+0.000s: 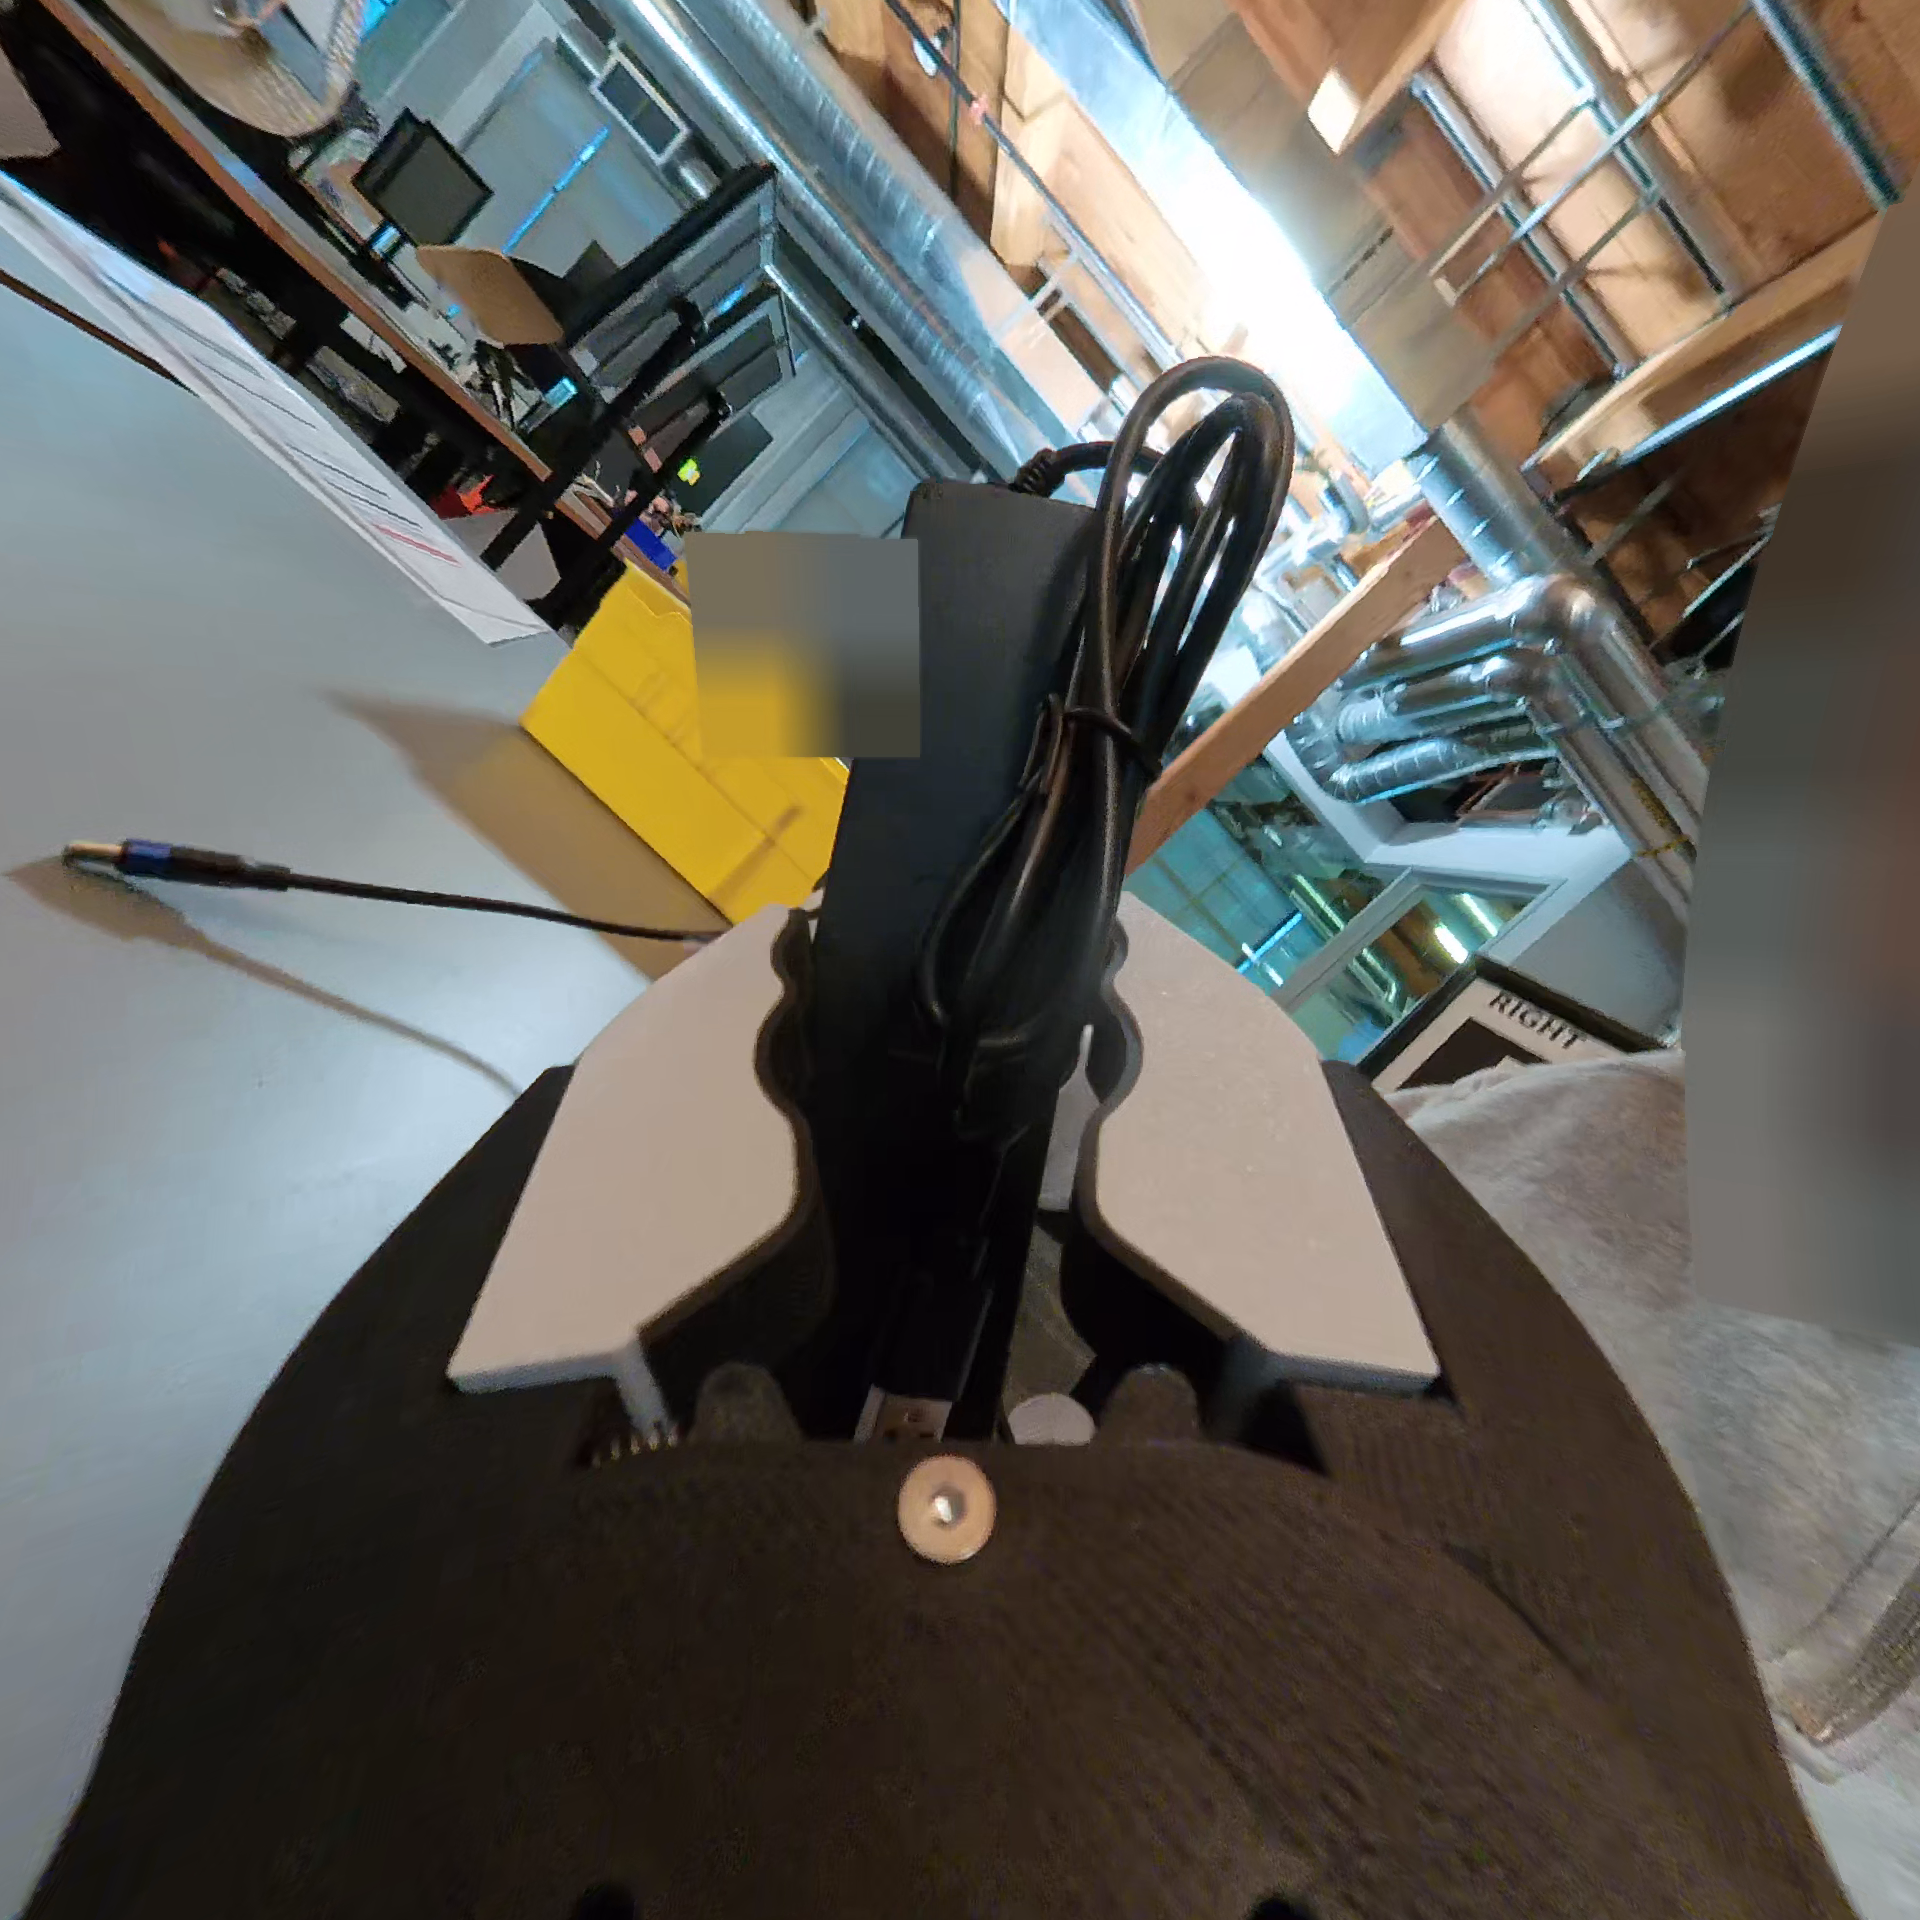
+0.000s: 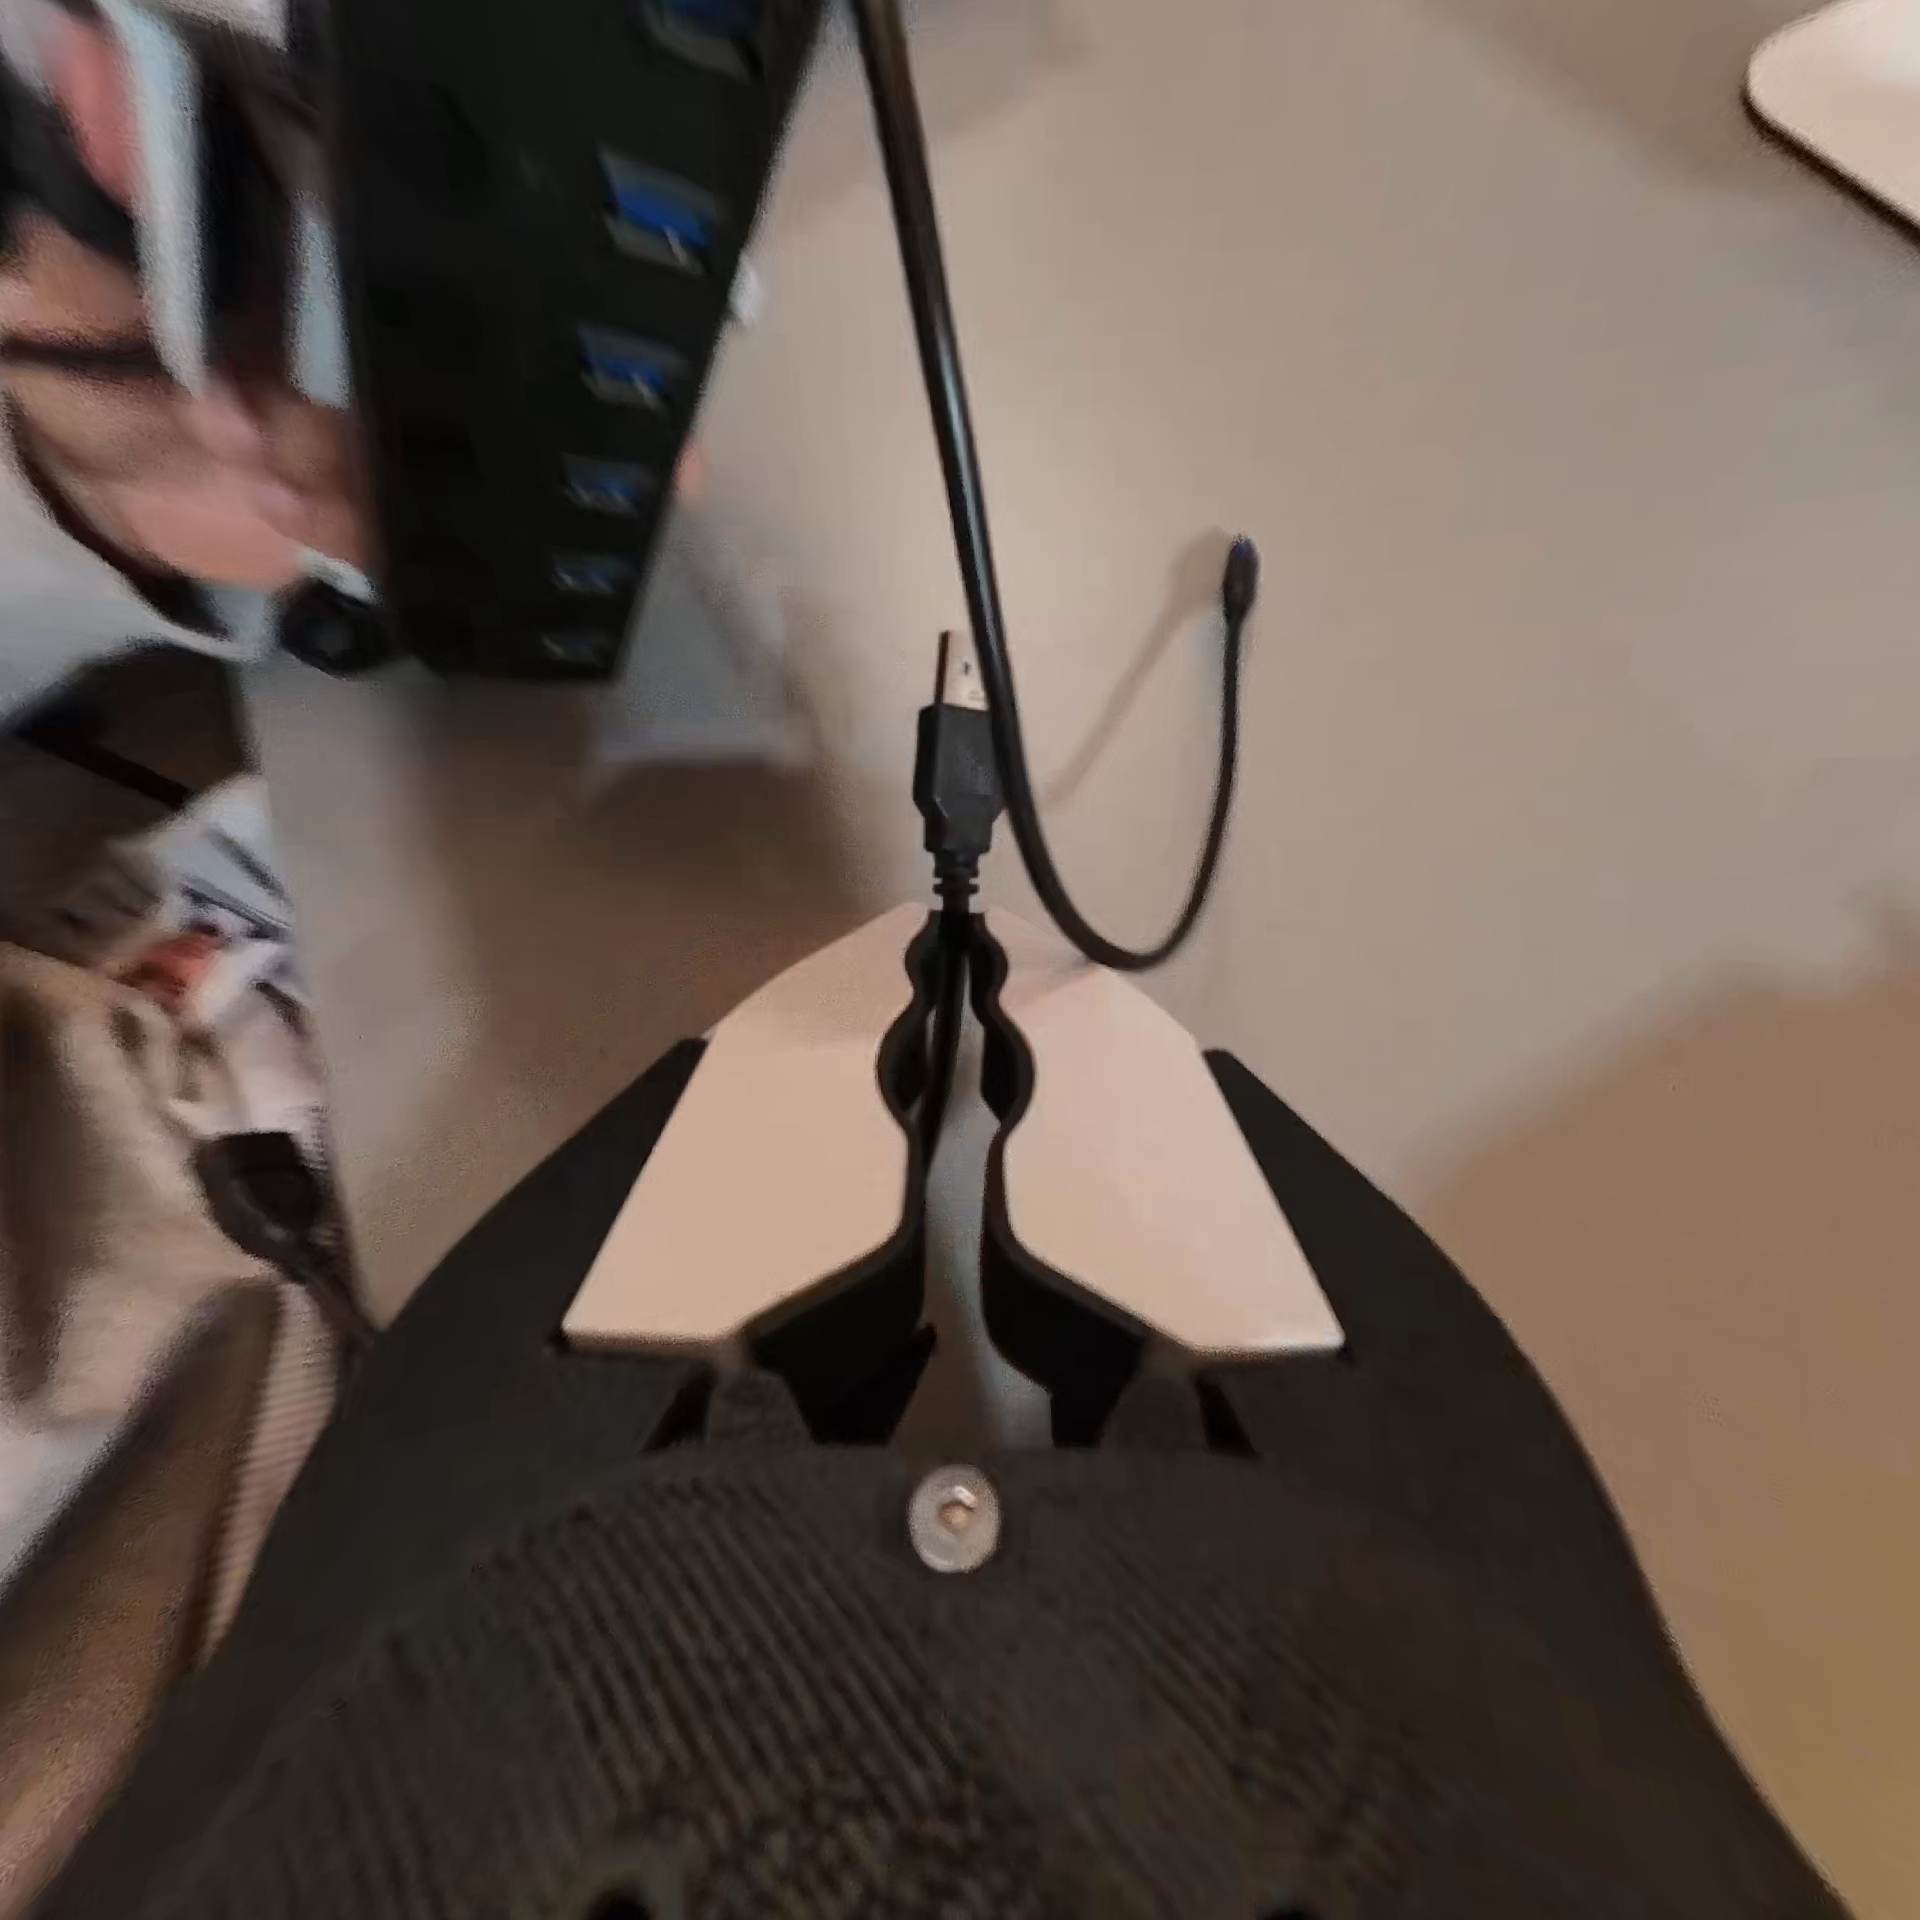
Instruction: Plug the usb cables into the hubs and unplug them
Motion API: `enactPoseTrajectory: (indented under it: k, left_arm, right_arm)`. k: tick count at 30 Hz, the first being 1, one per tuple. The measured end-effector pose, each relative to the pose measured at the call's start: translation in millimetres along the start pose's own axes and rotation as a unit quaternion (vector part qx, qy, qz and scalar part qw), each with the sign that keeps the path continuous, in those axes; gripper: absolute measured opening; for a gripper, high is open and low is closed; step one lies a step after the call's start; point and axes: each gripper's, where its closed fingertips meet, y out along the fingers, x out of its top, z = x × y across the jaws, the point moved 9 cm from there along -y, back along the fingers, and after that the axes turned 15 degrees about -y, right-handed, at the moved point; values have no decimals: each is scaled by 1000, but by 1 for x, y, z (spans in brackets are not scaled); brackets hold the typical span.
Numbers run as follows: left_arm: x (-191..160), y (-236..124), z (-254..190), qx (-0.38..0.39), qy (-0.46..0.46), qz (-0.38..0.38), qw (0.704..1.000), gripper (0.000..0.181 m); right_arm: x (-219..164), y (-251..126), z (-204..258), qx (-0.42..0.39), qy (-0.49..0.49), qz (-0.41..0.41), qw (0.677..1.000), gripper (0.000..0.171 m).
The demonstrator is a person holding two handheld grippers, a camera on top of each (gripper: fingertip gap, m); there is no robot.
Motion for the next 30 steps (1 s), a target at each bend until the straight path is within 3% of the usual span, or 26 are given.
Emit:
enactPoseTrajectory:
  k: [1,5,10,18,24,26,30]
  left_arm:
    - [1,-1,1,-2,-8,-8,1000,52]
    - [2,-5,4,-4,-19,-28,999,51]
    - [4,-9,6,11,-13,-41,999,51]
    - [6,-14,15,-1,-50,-73,996,52]
    - [5,-14,16,-2,-53,-69,996,51]
    - [5,-14,16,-4,-54,-68,996,51]
    - [4,-13,16,-1,-51,-63,997,51]
  right_arm:
    - [-5,3,-1,-15,-16,27,999,5]
    - [-15,14,-1,-27,-39,68,997,5]
    - [-17,14,-3,-29,-65,55,996,17]
    - [-18,26,4,-50,-136,40,989,21]
    - [-14,31,2,-62,-134,37,988,10]
    - [-12,27,2,-81,-149,38,985,0]
    - [7,5,4,-109,-174,-17,979,0]
